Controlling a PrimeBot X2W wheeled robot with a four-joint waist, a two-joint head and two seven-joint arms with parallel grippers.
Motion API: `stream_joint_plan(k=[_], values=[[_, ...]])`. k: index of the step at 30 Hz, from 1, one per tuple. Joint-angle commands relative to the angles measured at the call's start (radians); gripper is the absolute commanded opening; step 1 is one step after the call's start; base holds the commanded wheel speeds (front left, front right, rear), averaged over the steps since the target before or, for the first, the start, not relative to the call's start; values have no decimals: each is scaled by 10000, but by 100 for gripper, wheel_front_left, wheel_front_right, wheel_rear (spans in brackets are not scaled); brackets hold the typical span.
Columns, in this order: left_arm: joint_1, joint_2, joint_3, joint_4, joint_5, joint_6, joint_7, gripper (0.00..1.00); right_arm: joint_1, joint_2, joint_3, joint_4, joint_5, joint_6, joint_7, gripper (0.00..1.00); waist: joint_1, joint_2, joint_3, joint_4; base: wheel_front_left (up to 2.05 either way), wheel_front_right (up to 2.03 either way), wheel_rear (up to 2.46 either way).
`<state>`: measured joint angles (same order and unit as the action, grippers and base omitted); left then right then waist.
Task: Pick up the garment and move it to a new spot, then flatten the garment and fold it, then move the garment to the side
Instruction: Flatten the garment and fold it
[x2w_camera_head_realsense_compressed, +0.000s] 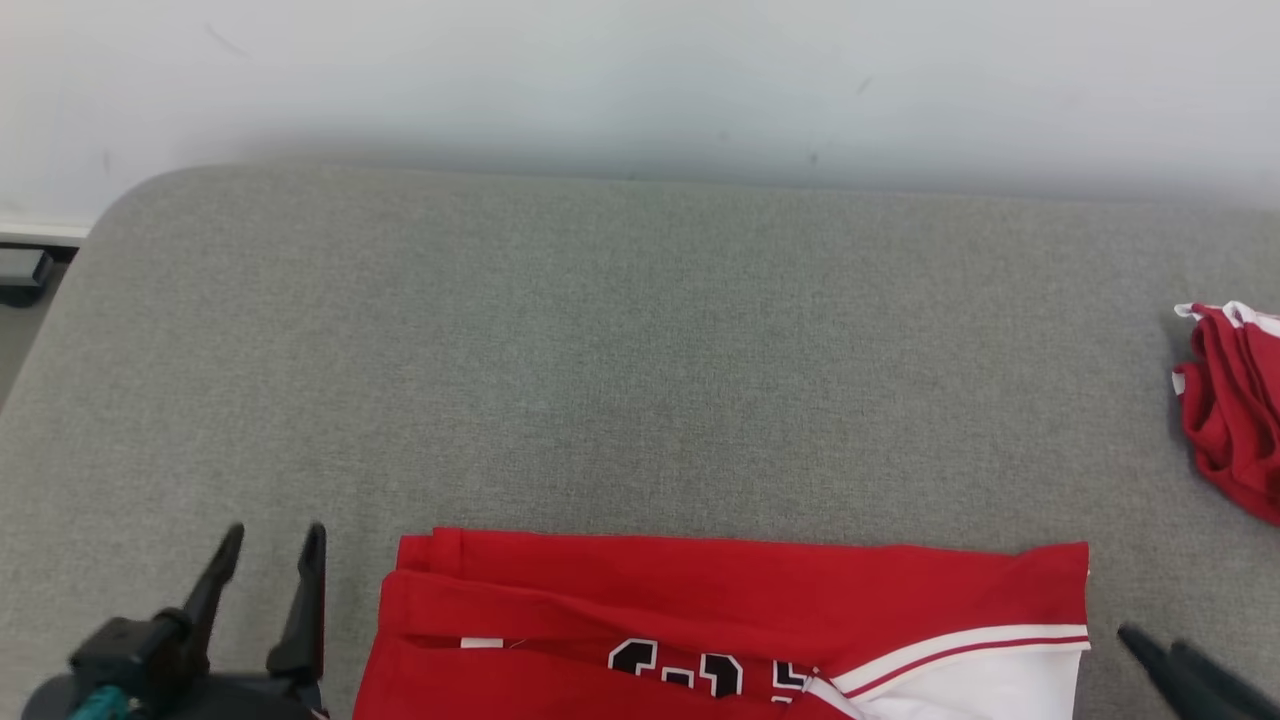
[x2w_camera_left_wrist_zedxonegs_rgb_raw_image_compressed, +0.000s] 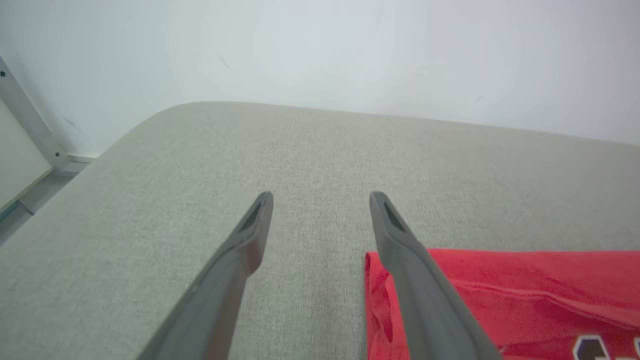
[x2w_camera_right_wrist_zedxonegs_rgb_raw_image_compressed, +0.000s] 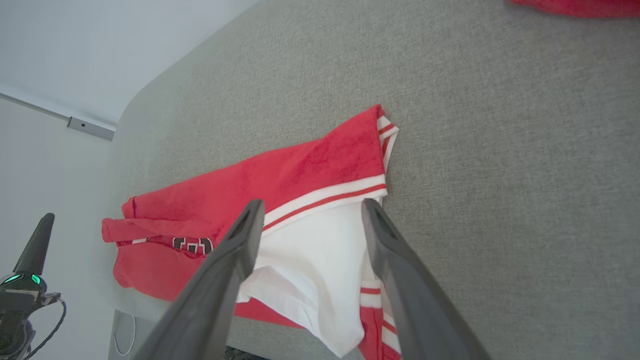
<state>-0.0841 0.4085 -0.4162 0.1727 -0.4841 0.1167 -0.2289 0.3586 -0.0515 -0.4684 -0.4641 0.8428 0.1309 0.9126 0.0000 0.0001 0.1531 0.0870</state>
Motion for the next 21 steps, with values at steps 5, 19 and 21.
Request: stream_joint_plan(k=[5,19,21], values=[[220,-144,620,-1599,-435,364,-201,100,-975,-2,498,291,-684,-5,-2604,100,0,-1,-535,130,0,0,0],[-188,-673,753,-2043,-994,631,211,100,-2418,-10,2922,2915,-1397,-3,-7364,100,0,-1,-1338,42,0,0,0],[-236,-659,667,-1980,-1083,519,338,100,-2583,-8,3168,3315,-1618,-3,-7863,100,0,-1,-1422,32,0,0,0]])
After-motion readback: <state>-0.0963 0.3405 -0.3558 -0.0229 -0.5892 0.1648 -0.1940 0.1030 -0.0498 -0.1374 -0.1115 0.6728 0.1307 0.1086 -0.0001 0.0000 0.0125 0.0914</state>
